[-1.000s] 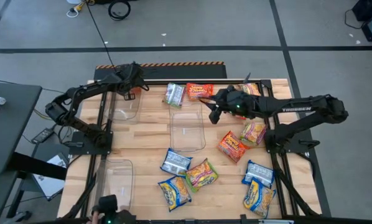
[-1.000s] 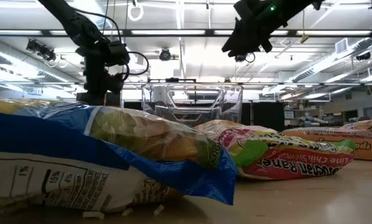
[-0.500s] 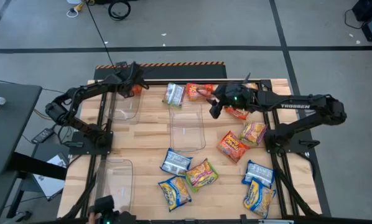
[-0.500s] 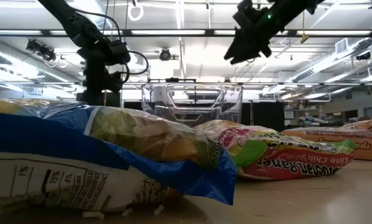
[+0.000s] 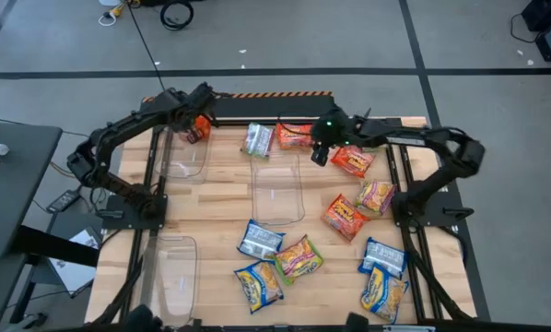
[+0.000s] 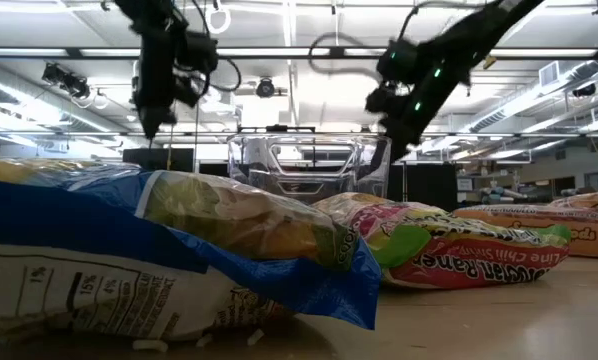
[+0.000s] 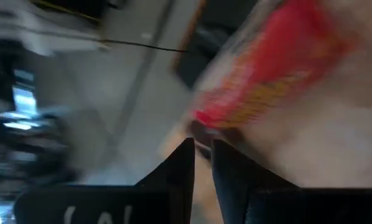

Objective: Sort Maruchan noodles
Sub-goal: Put the top left orange noodle pack into the top transparent bin

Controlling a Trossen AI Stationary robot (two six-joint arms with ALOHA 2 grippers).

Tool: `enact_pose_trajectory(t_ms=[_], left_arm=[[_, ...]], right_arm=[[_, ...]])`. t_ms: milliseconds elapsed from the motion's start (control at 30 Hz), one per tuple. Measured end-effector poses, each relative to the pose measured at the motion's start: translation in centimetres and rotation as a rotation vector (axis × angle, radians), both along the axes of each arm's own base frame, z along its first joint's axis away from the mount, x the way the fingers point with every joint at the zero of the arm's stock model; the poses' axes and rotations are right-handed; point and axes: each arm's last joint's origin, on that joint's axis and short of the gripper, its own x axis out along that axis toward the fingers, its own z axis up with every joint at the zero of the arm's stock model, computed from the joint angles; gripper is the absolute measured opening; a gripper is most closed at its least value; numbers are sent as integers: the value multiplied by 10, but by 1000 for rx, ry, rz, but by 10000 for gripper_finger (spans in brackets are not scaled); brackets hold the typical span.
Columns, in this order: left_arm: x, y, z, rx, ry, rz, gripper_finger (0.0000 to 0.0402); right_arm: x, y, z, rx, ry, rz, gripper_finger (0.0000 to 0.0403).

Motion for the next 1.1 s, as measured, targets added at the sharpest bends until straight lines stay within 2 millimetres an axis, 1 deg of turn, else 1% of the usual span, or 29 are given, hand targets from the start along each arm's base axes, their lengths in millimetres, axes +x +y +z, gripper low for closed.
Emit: enact_pose_trajectory(t_ms=[67,167,267,367,467,567,667,733,833,867,933,1000,1100], left_arm=[[5,-6,14,-49,-137,44,60],[10,-15,32,-102,-313,73,60],[11,-28,50,-94,-437,68,60],[6,-43,63,-73,-518,82,60],[-4,-57,76,-48,-611,101,60],[-14,-65,87,-45,-698,109,60],[-24,-74,96,-41,-757,104,60],[-31,-80,101,-40,-792,91,60],[-41,-89,109,-64,-856,60,60],[-43,-91,111,-68,-878,51,60],[-47,-94,114,-57,-921,60,60],[-49,-95,117,-47,-960,81,60],[-49,-97,119,-59,-996,83,60]], right_arm=[[6,-11,-13,-16,4,-1,195],[16,-29,-31,-49,-37,-27,193],[19,-44,-48,-41,-63,-35,193],[18,-50,-62,4,-47,-27,193],[15,-47,-71,62,9,-19,193],[11,-38,-69,116,64,-7,193],[4,-21,-58,200,123,-16,193],[-3,-8,-40,256,166,-10,193],[-6,4,5,257,114,3,193],[-7,5,15,265,98,7,194],[-7,0,21,289,79,5,198],[-3,-16,19,295,71,-39,203],[4,-45,-2,326,116,-103,211]])
